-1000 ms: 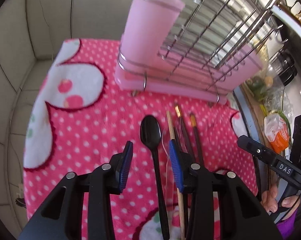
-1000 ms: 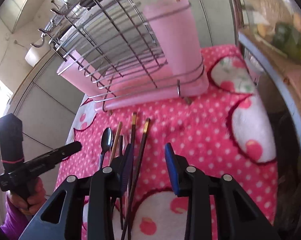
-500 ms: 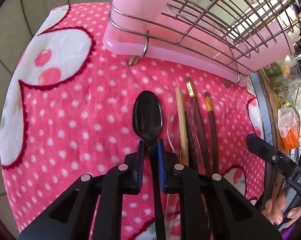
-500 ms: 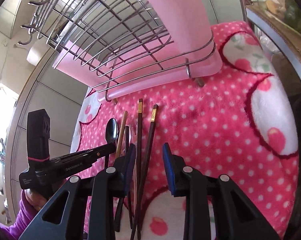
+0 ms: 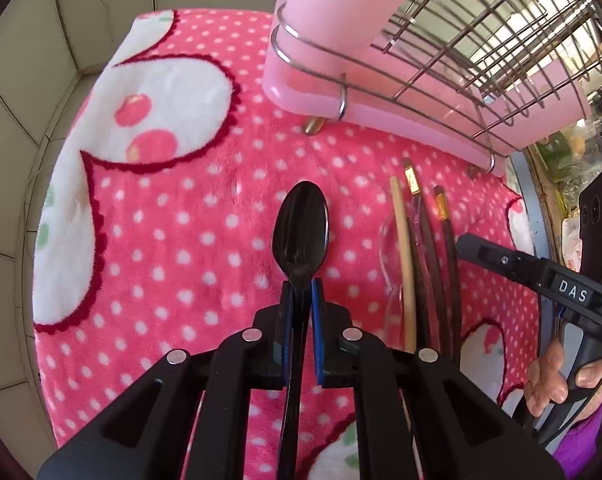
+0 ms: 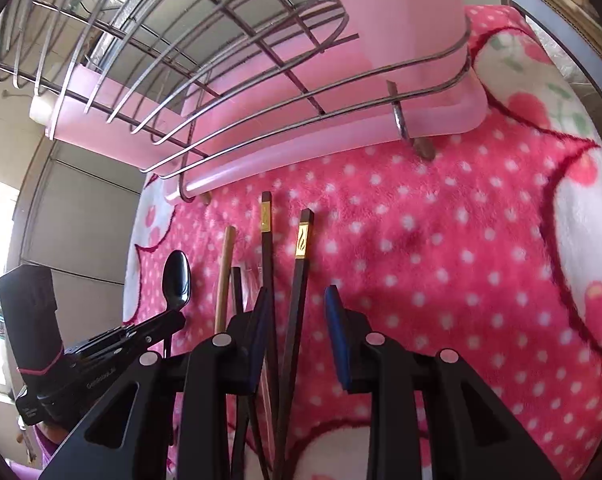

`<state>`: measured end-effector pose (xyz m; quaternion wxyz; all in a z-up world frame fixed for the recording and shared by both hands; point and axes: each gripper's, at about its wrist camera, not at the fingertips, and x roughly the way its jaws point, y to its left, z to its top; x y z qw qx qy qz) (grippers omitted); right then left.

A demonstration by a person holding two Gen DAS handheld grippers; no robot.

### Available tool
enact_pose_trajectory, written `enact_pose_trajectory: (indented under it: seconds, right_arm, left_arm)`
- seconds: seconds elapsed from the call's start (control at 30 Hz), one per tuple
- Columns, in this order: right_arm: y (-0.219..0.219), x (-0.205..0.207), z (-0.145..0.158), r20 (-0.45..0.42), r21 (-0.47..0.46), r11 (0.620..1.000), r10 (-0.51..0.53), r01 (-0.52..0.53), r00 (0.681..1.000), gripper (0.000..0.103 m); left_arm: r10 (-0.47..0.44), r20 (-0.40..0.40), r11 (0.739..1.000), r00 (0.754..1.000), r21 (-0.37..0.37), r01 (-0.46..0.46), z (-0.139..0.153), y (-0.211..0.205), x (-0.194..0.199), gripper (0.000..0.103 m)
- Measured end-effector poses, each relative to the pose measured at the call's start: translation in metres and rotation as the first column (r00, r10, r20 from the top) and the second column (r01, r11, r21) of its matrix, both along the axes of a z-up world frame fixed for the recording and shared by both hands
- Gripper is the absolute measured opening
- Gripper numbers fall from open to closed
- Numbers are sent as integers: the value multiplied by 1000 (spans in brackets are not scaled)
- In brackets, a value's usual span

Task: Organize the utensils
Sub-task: 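Grasp the black spoon with the left gripper while the right gripper reaches for a dark chopstick, then lift the black spoon with the left gripper while the right gripper grasps the gold-tipped dark chopstick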

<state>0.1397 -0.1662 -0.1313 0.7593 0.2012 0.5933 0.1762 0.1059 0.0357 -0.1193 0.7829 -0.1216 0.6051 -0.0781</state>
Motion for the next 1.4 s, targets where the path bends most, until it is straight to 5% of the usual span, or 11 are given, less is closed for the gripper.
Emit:
enact_pose_trajectory:
  seconds: [0.17,0.33,0.57,0.97,1.2,1.4]
  right_arm:
    - [11,10,-10,-19,-31,999,19,-19,1000,25]
    - [18,19,-13,-24,-40,998,50,-51,998,9]
    - [18,5,-3,23,-31,998,51,-51,998,9]
    - [6,-30,48,207,-17,1000,10,-6,978,8]
    - [-9,-58,93,363,-25,999,-17,27,932,6]
    - [-35,-77,145,516,-20,996,-64,87,854,6]
  left_arm:
    - [-38,-38,999,999,6,38,-3,-4,11,10]
    - [-86,-90,996,992,18,88,-7,-9,22,10]
    - [-94,-88,995,992,7,95,-7,-7,22,10]
    - [-51,182,998,982,-19,56,50,-1,-19,8]
    - [10,376,998,926,-55,11,100,5,-46,8]
    - [77,540,995,838,-98,-28,146,10,-62,8]
